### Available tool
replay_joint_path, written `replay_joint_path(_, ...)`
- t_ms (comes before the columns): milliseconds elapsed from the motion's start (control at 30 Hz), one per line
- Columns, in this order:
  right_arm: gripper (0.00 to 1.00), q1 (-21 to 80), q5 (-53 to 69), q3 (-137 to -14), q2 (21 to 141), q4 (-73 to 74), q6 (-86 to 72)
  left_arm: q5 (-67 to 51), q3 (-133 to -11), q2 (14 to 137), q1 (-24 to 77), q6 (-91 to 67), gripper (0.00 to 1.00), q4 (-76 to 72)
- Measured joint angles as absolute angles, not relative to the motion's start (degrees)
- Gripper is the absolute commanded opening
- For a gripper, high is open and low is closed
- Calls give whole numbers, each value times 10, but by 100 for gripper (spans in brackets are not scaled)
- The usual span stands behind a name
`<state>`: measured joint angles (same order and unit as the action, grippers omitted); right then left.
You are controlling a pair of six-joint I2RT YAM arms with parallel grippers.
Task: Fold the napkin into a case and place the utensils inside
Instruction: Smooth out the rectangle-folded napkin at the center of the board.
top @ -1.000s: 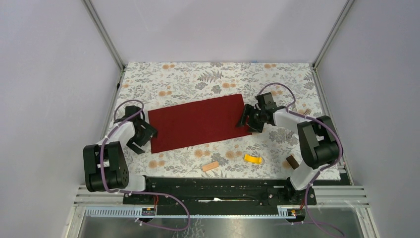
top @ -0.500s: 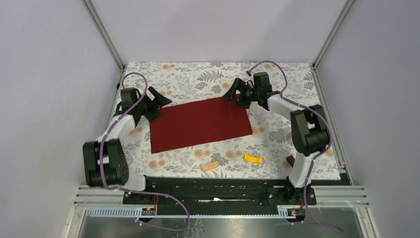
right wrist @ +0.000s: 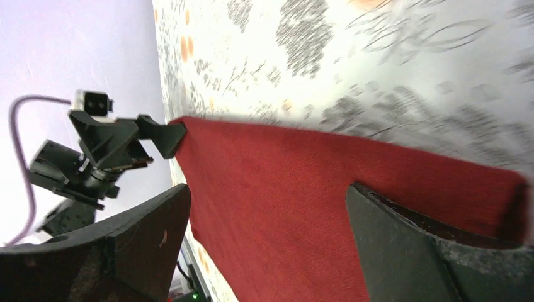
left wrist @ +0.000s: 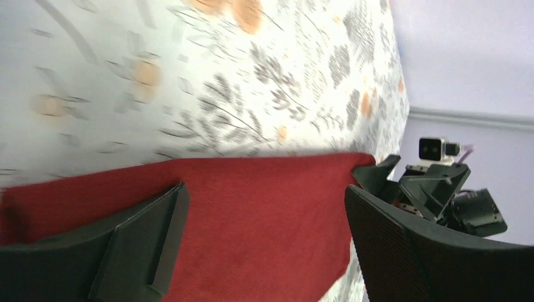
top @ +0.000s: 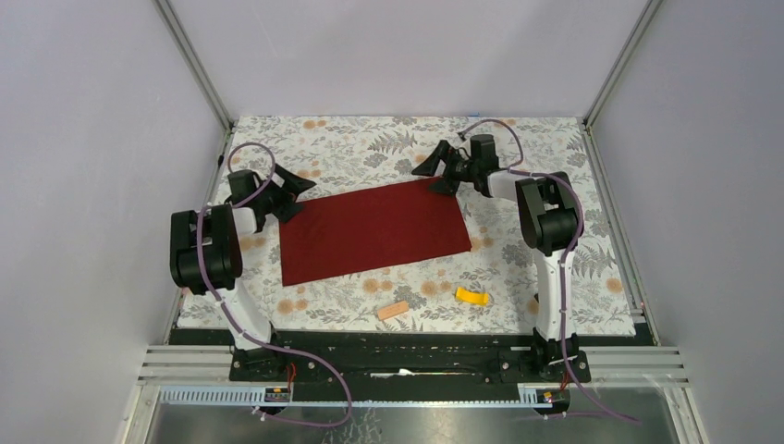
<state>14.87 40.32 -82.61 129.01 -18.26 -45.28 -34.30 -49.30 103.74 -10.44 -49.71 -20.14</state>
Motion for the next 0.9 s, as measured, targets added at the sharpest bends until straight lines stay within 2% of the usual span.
replay_joint_path(467, 100, 93, 430, -844, 1339, -258, -538, -329, -496, 1067, -151, -500, 99, -215)
replay_joint_path(767, 100, 52, 415, -857, 1341, -258, -559, -335, -544, 1086, -158, -494, 99, -157)
replay_joint_path(900, 100, 35, 408, -887, 1343, -203, -530, -332, -593, 1095, -164, -458, 99, -88)
